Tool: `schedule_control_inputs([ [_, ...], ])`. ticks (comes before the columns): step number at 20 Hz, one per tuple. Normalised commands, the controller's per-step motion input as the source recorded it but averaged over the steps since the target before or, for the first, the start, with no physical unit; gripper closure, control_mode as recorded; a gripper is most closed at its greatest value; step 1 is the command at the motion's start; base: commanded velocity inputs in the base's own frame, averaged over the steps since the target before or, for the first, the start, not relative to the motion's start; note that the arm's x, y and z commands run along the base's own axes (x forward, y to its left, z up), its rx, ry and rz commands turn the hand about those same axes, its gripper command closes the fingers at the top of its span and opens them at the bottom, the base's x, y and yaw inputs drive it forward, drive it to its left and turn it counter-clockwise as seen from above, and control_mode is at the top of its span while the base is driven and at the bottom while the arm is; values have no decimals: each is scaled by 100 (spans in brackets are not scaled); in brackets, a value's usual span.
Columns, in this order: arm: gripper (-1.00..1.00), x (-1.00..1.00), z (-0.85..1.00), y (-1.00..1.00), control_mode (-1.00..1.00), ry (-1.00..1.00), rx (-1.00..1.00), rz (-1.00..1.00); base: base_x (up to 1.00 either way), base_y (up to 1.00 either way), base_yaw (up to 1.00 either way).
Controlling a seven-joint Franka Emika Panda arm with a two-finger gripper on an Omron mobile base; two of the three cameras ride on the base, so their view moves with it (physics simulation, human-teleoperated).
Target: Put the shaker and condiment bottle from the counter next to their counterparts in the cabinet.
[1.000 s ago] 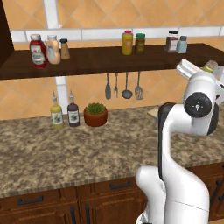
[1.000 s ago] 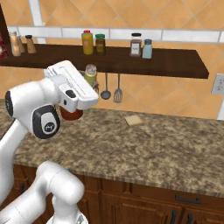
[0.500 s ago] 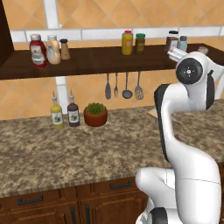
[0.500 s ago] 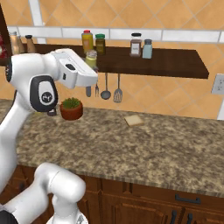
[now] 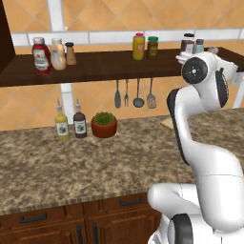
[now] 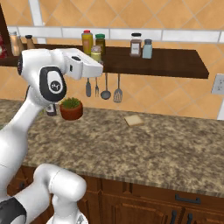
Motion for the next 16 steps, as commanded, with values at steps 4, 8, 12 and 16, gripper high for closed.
schedule_control_inputs([
  [4,100,57,33,-8,-100,19,-4,-13,0,0,0],
  [8,100,54,6,-15,-100,11,-8,-14,0,0,0],
  [12,100,58,0,-29,-100,10,-9,-15,0,0,0],
  [16,100,48,-16,-19,-100,1,-12,-11,0,0,0],
])
